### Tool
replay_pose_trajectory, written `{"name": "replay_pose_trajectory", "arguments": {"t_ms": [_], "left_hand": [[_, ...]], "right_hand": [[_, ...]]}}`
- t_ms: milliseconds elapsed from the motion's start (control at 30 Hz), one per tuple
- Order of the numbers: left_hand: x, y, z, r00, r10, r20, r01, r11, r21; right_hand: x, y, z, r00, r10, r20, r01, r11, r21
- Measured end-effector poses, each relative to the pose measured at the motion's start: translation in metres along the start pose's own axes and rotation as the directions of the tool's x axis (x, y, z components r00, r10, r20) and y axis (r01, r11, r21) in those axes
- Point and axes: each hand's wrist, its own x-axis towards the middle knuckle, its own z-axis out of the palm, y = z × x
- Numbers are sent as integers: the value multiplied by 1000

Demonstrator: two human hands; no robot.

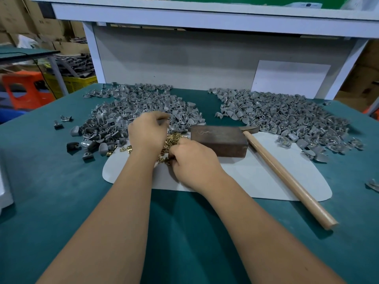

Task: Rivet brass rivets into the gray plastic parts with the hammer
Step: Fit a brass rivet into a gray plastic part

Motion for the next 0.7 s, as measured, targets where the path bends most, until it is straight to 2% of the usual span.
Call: {"name": "replay_pose_trajectory", "arguments": {"t_ms": [67,133,200,300,400,500,700], "left_hand": [[0,7,-1,998,-35,-42,22,959,-283],[2,11,0,997,-74,27,77,839,-538],[2,12,2,986,-107,125,164,709,-686],[1,13,2,975,-117,188,219,628,-747],[0,14,2,970,-56,238,227,570,-790],[-1,14,4,965,6,263,208,594,-777],[-5,16,6,945,84,315,211,577,-789]], "right_hand": [[0,0,-1,1000,3,-3,-3,1000,18],[-1,1,-3,1000,4,-15,-4,999,47],[-2,1,-4,1000,-3,-25,5,998,66],[-4,0,-5,1000,-16,-21,18,997,71],[-2,-2,-5,1000,0,-13,0,999,37],[-1,-1,-6,1000,25,10,-25,1000,18],[-1,5,-4,1000,10,21,-11,998,69]]}}
